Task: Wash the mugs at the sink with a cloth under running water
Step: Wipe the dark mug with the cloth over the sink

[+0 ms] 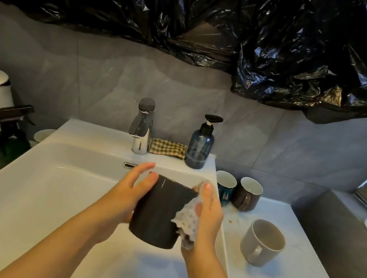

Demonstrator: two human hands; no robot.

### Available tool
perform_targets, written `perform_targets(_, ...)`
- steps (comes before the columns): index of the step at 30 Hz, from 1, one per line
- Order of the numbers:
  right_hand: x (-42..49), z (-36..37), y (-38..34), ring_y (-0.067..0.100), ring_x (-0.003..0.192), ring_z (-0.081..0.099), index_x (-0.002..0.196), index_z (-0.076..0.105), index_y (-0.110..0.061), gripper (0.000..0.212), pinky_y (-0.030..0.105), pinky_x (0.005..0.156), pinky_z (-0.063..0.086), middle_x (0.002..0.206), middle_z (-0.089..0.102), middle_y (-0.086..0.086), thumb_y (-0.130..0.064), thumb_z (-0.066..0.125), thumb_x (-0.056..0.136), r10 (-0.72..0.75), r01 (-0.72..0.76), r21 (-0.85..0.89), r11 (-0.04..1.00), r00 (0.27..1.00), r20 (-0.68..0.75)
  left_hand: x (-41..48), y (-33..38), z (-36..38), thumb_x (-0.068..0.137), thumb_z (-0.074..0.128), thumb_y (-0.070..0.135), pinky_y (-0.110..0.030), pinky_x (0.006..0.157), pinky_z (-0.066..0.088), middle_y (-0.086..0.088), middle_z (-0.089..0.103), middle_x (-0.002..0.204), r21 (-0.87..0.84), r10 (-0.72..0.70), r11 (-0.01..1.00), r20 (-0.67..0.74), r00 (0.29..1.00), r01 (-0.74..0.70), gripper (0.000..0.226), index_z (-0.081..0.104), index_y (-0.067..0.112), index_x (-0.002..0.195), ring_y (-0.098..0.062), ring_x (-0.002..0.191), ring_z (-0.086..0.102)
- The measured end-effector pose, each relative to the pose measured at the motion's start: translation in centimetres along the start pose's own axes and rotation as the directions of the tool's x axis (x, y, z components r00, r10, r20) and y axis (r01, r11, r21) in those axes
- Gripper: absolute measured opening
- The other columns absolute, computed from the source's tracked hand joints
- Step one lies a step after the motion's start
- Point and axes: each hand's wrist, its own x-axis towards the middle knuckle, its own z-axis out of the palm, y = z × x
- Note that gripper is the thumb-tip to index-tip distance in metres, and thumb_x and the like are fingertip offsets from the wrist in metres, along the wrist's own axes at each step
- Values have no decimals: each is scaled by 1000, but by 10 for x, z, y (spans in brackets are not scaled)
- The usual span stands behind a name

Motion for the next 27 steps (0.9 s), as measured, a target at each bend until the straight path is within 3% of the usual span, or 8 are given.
perform_targets(4, 3, 3, -1, 10, 71, 57, 75, 52, -25, 23, 24, 68, 52, 75, 56, -1, -35, 48, 95, -66, 62, -135, 989, 998, -22, -2, -13, 17, 65, 82, 26, -28, 81, 54, 9, 47, 117, 243, 215, 955, -181, 960, -168, 79, 34, 43, 125, -17, 105, 52)
perform_targets(6, 10, 1, 3, 19, 77, 59, 91, 57, -15, 25, 38, 80, 53, 82, 58, 7, -39, 51, 93, 183, -181, -108, 978, 983, 5, 1, -19, 15, 59, 87, 29, -20, 75, 53, 18, 47, 110, 409, 348, 879, -203, 915, -244, 74, 38, 41, 113, -12, 100, 53)
perform_targets(8, 11, -4, -2, 26, 84, 60, 109, 59, -5, 40, 37, 70, 52, 90, 61, 14, -39, 56, 89, 482, -468, -123, 875, 862, 155, 0, -20, 8, 54, 88, 35, -13, 71, 51, 29, 44, 105, 579, 432, 754, -80, 898, -310, 73, 37, 45, 106, -5, 98, 52)
perform_targets(10, 14, -9, 1, 29, 89, 56, 116, 60, -2, 43, 35, 65, 50, 93, 60, 16, -32, 59, 85, 556, -564, -72, 823, 771, 311, -1, -18, 4, 50, 89, 41, -10, 72, 49, 32, 44, 106, 690, 476, 622, 40, 878, -369, 75, 37, 49, 104, 0, 100, 51)
perform_targets(14, 22, -3, 15, 26, 90, 63, 112, 62, -8, 51, 41, 79, 54, 97, 65, 14, -48, 59, 80, 372, -379, -15, 925, 898, 235, 2, -16, 4, 54, 89, 29, -14, 70, 50, 27, 47, 105, 571, 469, 735, -39, 882, -365, 71, 40, 44, 103, -5, 98, 53)
perform_targets(18, 8, -3, 11, 19, 80, 63, 87, 60, -23, 24, 29, 59, 51, 86, 66, 4, -42, 47, 94, 181, -155, -130, 979, 960, 216, 7, -18, 4, 70, 79, 25, -29, 68, 53, 5, 54, 107, 165, 290, 953, -270, 918, -253, 48, 45, 35, 102, -19, 95, 58)
perform_targets(21, -7, -9, 19, 17, 87, 68, 92, 63, -25, 17, 23, 63, 54, 94, 71, 4, -33, 48, 95, 21, 40, -161, 986, 934, 357, 8, -10, 5, 82, 63, 32, -34, 65, 50, -9, 58, 102, -210, 103, 959, -361, 927, -189, 32, 45, 27, 108, -26, 88, 61)
perform_targets(27, -3, 1, -7, 4, 85, 62, 110, 52, -31, 15, 13, 57, 51, 95, 62, -10, -30, 47, 96, -118, 148, -65, 987, 936, 333, 6, 1, 1, 81, 66, 27, -32, 57, 50, -6, 56, 100, -22, 188, 980, -237, 953, -198, 31, 43, 31, 102, -24, 84, 62)
